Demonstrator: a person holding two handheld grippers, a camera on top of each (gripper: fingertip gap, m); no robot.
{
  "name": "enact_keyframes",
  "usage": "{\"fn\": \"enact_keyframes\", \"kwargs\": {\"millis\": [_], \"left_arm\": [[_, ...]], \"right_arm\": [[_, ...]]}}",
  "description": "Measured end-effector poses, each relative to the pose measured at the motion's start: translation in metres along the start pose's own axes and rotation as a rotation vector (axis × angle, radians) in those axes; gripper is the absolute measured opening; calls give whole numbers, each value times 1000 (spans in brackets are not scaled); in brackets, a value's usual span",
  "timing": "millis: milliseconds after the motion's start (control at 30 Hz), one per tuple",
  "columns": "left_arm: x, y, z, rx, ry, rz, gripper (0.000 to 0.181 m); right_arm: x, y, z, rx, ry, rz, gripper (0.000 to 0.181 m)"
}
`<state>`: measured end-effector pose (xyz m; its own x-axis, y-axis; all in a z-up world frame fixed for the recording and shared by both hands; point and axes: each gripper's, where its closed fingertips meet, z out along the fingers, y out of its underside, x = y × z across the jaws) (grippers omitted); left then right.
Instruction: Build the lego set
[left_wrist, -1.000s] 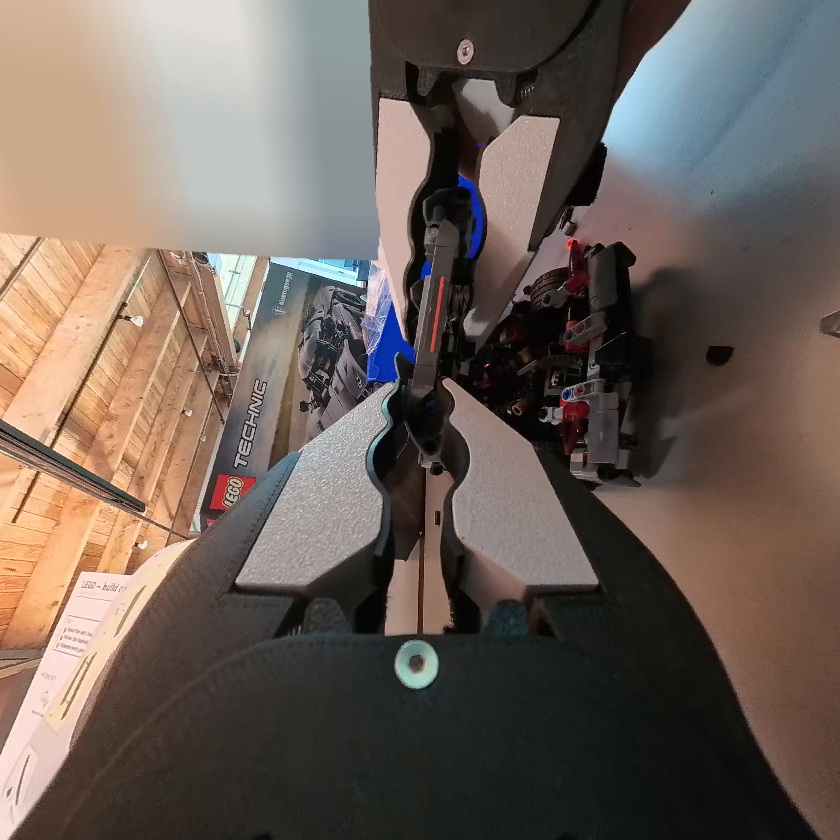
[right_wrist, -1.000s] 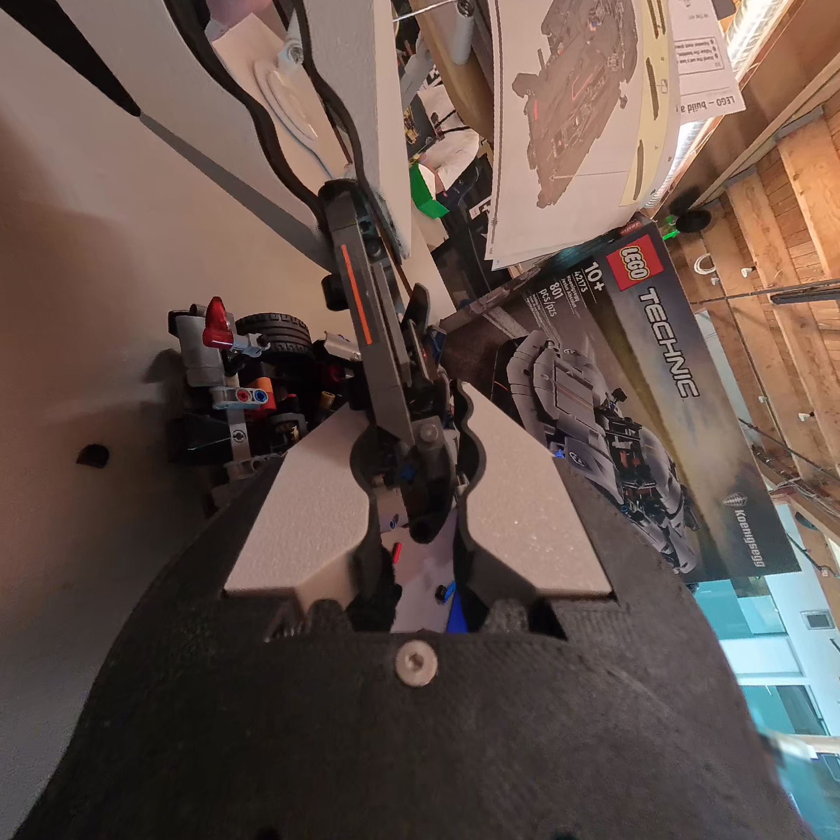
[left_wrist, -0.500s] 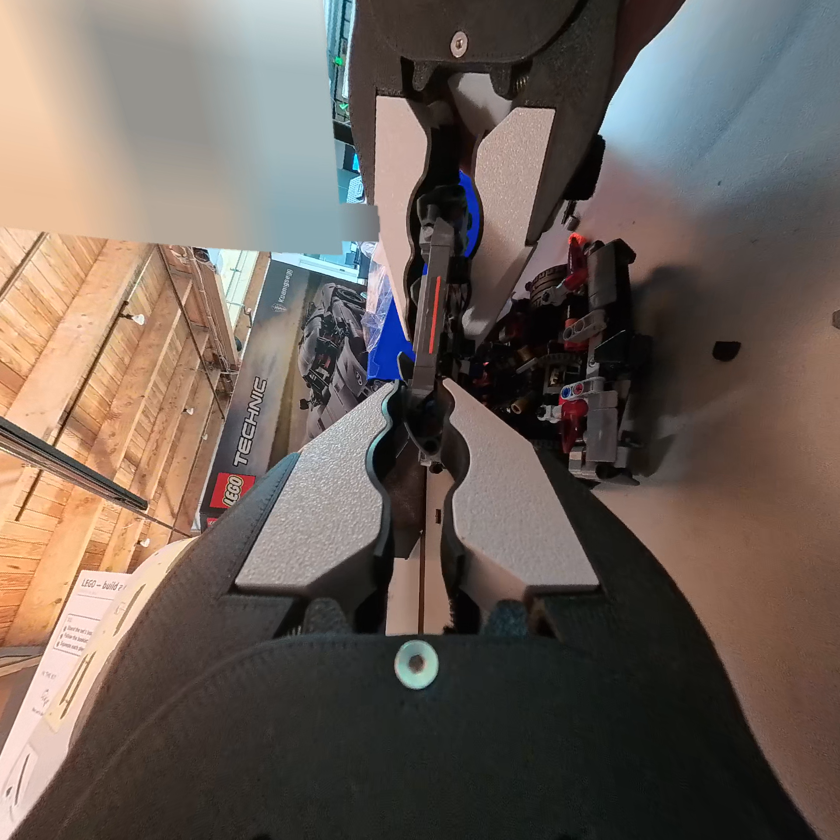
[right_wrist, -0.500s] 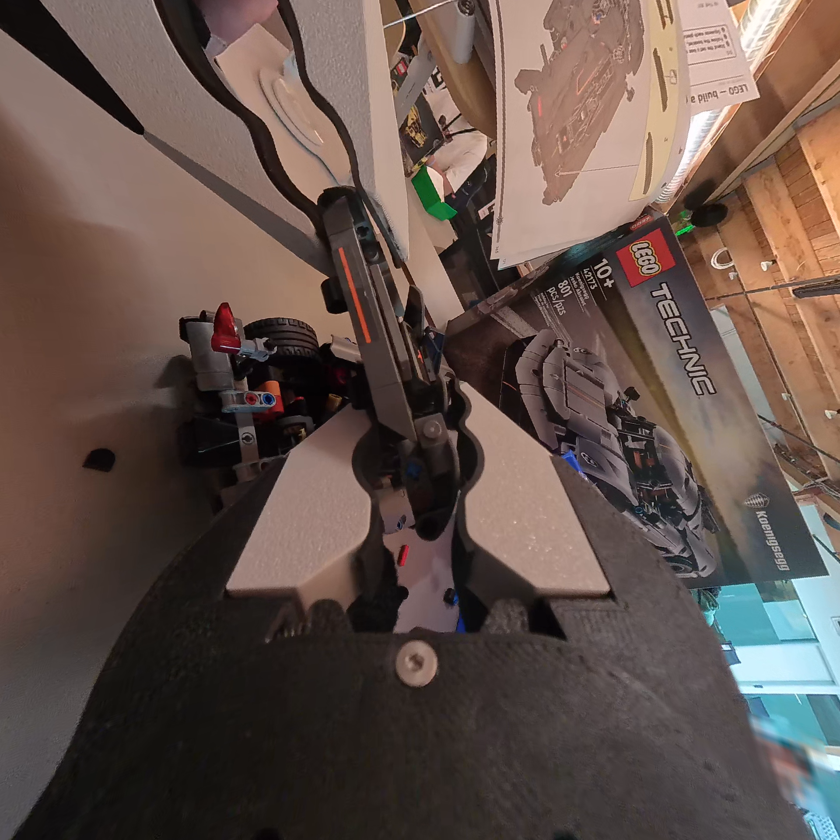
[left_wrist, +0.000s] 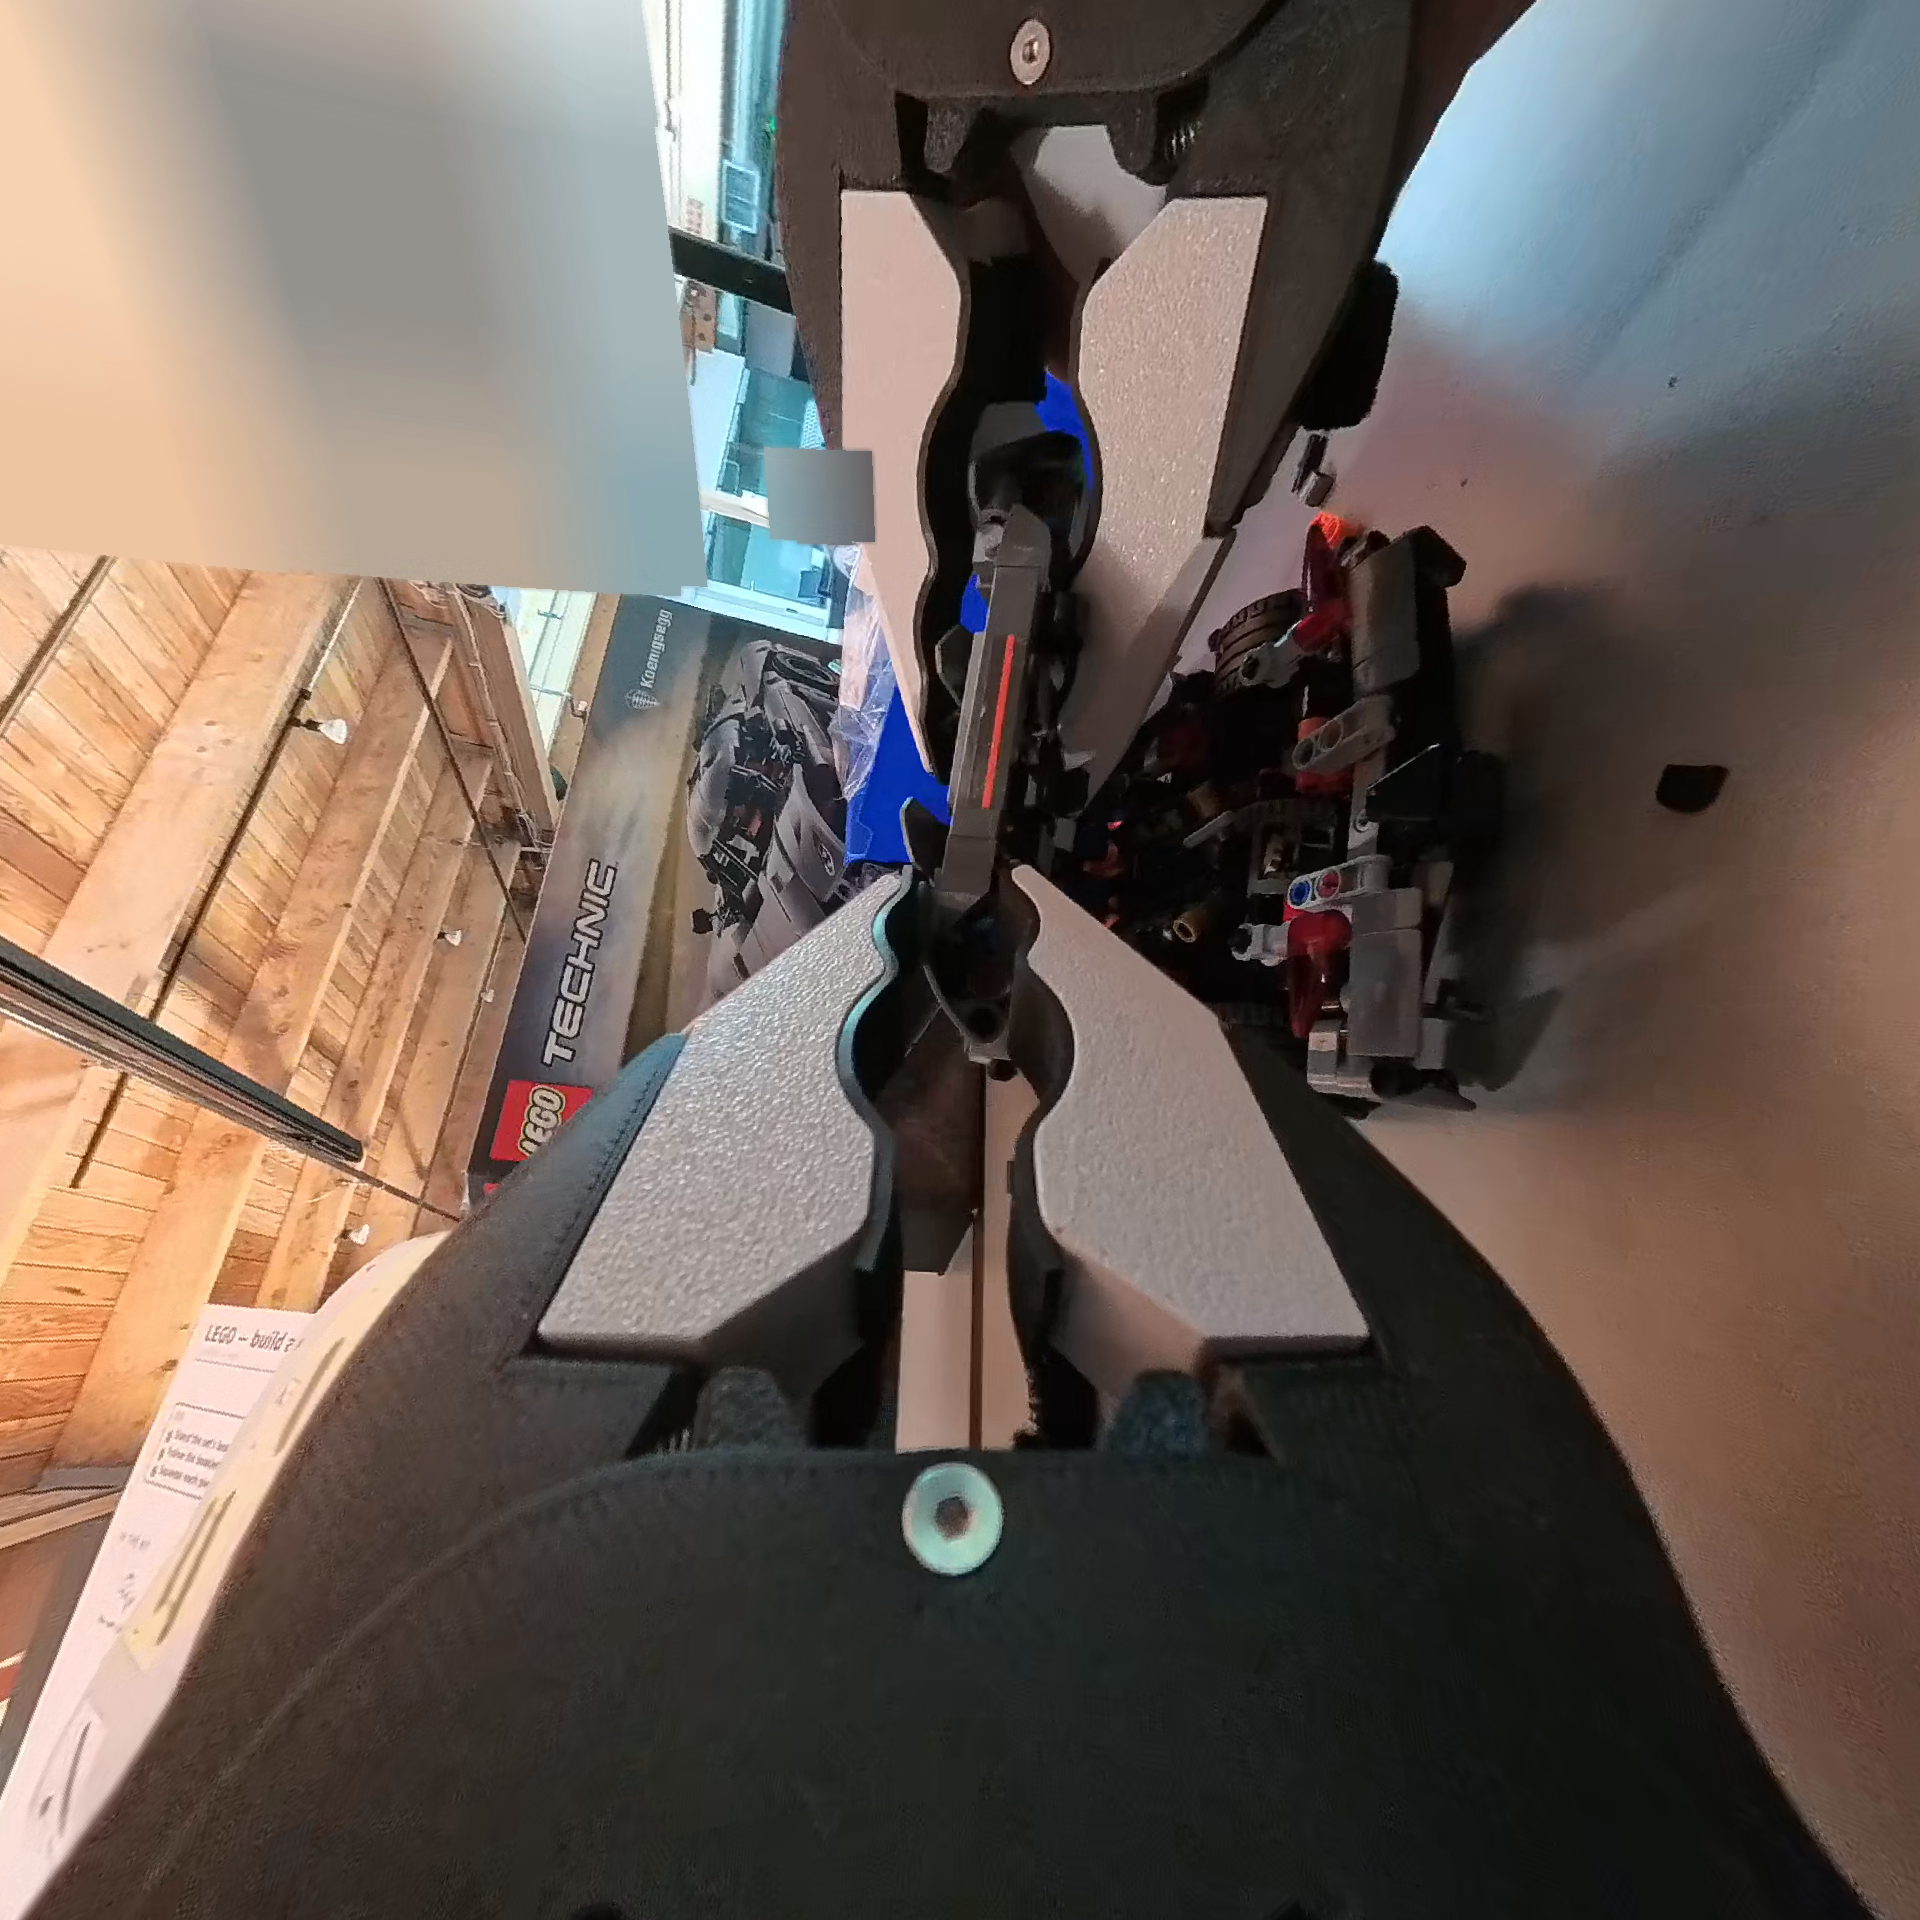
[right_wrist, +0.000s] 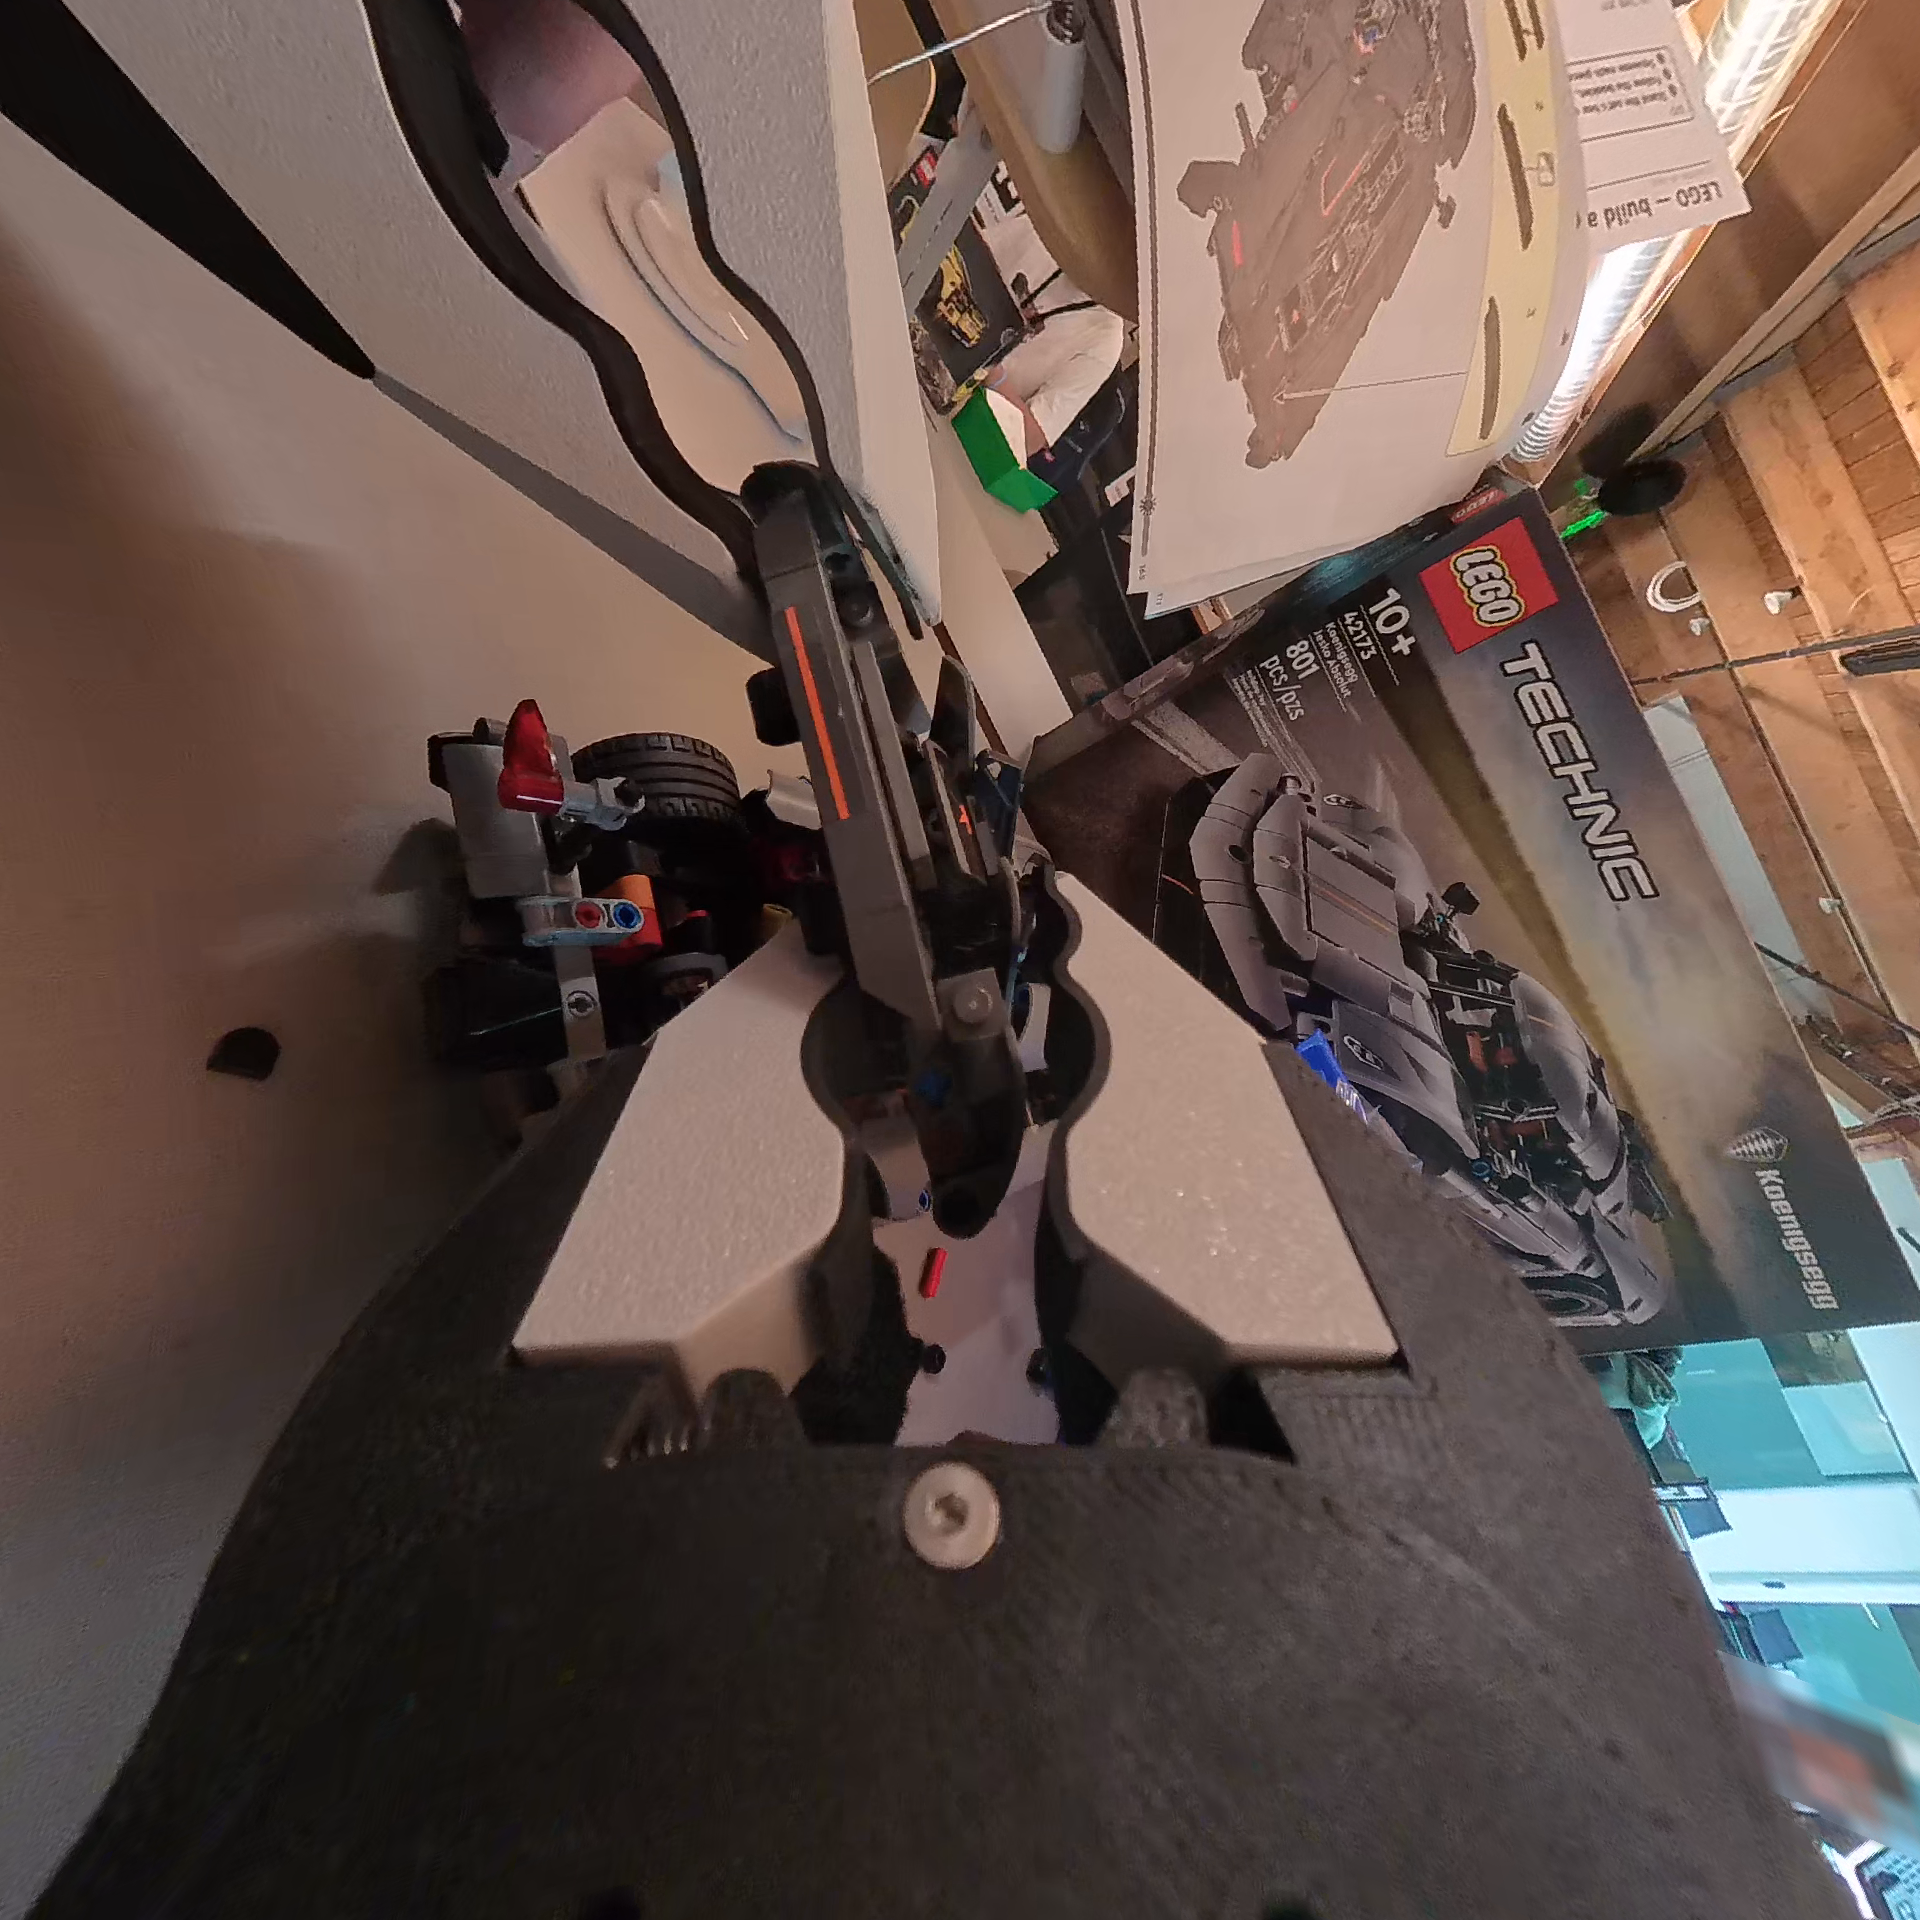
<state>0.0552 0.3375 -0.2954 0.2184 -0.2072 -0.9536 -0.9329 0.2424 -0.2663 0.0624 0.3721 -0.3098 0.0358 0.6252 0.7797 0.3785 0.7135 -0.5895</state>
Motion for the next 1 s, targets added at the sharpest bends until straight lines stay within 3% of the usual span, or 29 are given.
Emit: {"fn": "enact_keyframes", "kwargs": {"millis": [433,600,700,1000], "left_arm": [[0,3,-2,31,12,-17,16],[3,7,2,37,48,-90,52],[6,15,11,-5,62,-111,61],[10,11,28,10,93,-134,37]], "right_arm": [[-1,0,1,-11,-11,-16,27],[1,2,0,-18,-14,-4,28],[0,1,0,-18,-10,-16,27],[-1,1,0,-13,-4,-30,28]]}}
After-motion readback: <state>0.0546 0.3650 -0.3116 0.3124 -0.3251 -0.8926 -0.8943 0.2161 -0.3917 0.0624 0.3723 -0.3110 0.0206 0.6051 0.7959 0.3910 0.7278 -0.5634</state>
